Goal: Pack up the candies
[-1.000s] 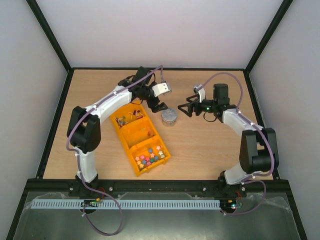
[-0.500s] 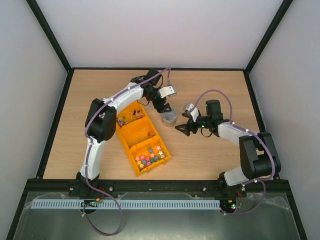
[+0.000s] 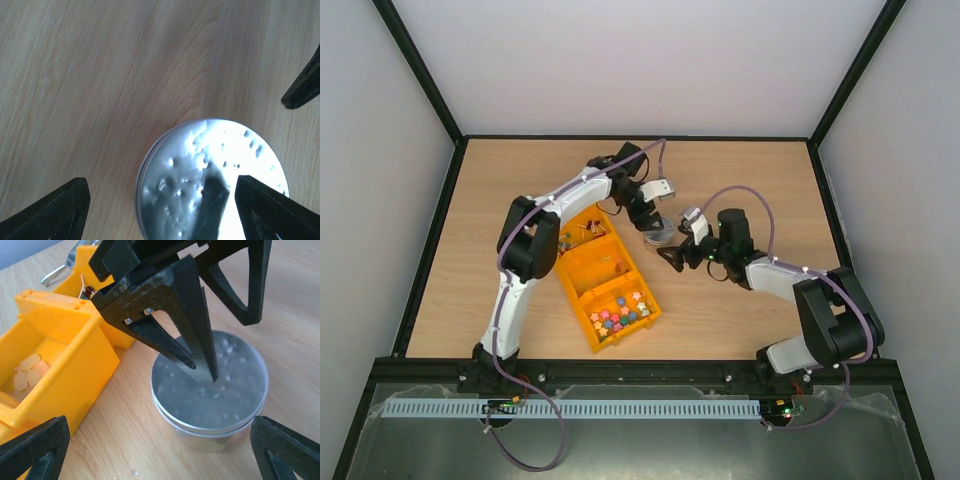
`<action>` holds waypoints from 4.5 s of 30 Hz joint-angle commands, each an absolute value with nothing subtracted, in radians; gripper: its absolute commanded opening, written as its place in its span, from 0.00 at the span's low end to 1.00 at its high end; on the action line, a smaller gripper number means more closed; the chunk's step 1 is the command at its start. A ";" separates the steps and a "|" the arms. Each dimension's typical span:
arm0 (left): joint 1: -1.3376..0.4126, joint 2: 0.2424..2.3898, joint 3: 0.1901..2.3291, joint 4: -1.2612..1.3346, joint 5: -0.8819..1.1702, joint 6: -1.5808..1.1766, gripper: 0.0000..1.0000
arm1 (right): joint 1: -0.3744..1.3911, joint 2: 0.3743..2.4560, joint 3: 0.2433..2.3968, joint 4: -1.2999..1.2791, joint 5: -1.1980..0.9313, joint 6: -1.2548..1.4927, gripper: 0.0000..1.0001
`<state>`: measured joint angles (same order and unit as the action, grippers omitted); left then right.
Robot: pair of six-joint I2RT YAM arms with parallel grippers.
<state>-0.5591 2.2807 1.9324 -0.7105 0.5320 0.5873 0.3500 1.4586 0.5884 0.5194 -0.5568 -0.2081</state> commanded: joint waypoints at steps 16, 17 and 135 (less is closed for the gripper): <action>-0.580 2.293 1.909 -0.833 0.620 0.735 0.76 | 0.462 1.579 0.350 1.032 -0.317 -0.068 0.99; -0.582 2.283 1.899 -0.836 0.616 0.745 0.75 | 0.462 1.589 0.355 1.031 -0.311 -0.065 0.98; -0.563 1.886 1.346 -0.334 0.292 0.827 0.87 | 0.574 1.907 0.359 1.384 -0.205 -0.185 0.47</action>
